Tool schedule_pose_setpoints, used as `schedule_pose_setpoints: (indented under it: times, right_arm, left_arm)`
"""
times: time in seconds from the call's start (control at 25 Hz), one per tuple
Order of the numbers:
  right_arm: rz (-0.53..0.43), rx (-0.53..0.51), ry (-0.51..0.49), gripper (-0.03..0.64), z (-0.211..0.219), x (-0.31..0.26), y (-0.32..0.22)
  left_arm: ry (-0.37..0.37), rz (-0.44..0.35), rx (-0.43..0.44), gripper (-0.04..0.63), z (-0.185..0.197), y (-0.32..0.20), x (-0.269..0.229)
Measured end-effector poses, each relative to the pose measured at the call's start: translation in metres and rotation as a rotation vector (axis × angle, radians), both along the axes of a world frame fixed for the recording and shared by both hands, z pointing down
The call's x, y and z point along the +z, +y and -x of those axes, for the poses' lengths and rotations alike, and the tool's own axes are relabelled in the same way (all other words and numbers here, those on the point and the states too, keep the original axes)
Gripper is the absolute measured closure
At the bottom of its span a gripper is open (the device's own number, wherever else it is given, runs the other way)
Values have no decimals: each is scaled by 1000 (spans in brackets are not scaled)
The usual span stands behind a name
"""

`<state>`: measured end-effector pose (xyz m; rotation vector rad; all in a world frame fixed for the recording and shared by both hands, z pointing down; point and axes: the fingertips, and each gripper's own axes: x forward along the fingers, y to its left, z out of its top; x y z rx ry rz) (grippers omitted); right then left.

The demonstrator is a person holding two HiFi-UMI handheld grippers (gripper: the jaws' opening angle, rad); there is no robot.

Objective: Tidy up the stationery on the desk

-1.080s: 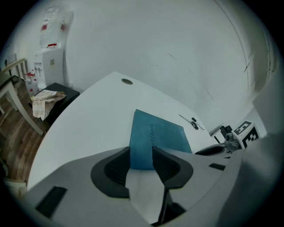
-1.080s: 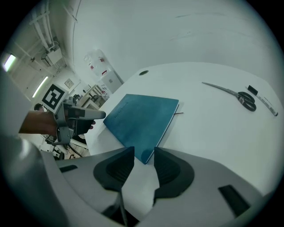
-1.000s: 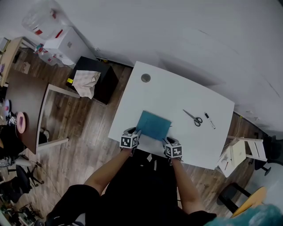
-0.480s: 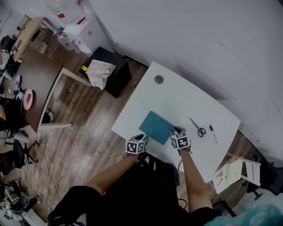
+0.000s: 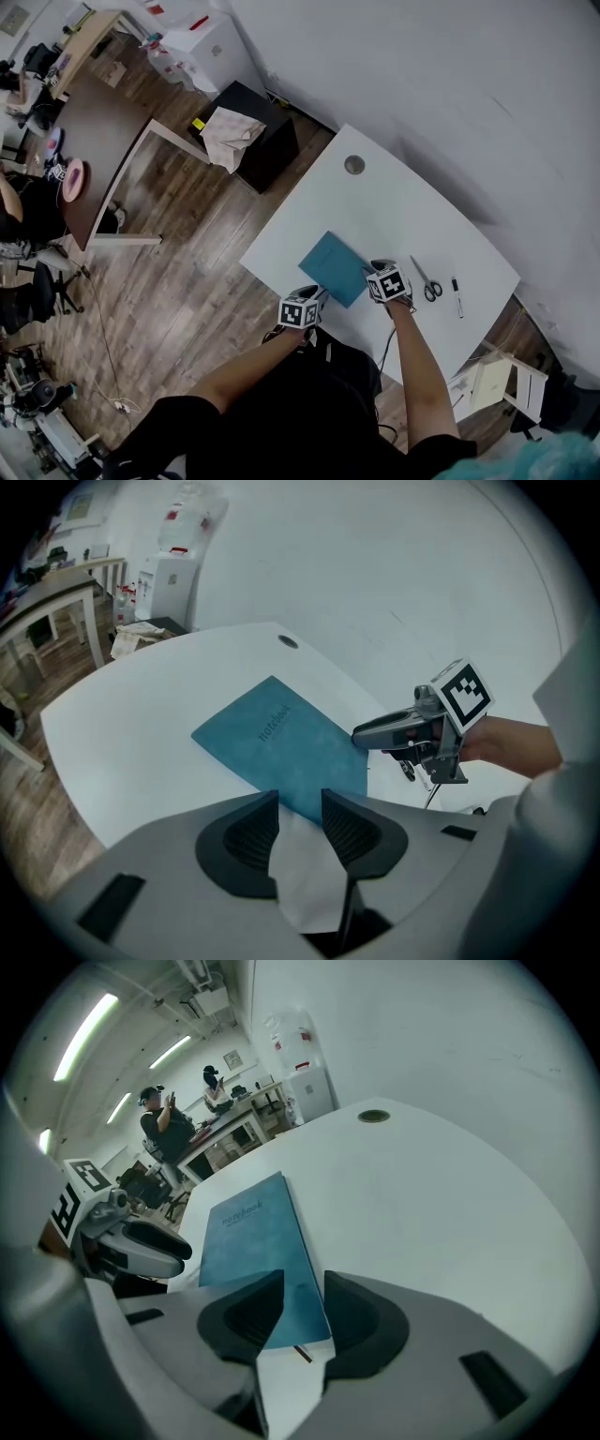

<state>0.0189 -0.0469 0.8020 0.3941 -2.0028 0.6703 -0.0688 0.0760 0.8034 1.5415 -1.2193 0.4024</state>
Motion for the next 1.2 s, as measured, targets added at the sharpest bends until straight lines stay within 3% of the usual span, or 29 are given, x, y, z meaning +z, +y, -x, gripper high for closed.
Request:
schedule_pose_setpoints:
  times: [0.36, 0.72, 0.88, 1.04, 1.2]
  right_arm:
    - [3, -48, -10, 488, 2, 4, 7]
    - [-5, -32, -33, 488, -4, 9, 10]
    - [-23, 19, -51, 488, -6, 12, 10]
    - [1, 129, -68, 488, -12, 10, 26]
    - [-9, 251, -45, 488, -18, 8, 40]
  left_arm:
    - [61, 66, -122, 446, -4, -7, 0]
    - [-2, 93, -122, 453, -5, -10, 6]
    - [-44, 89, -62, 453, -1, -15, 13]
    - [-126, 62, 87, 453, 5, -12, 12]
    - [-99, 53, 168, 457, 10, -14, 8]
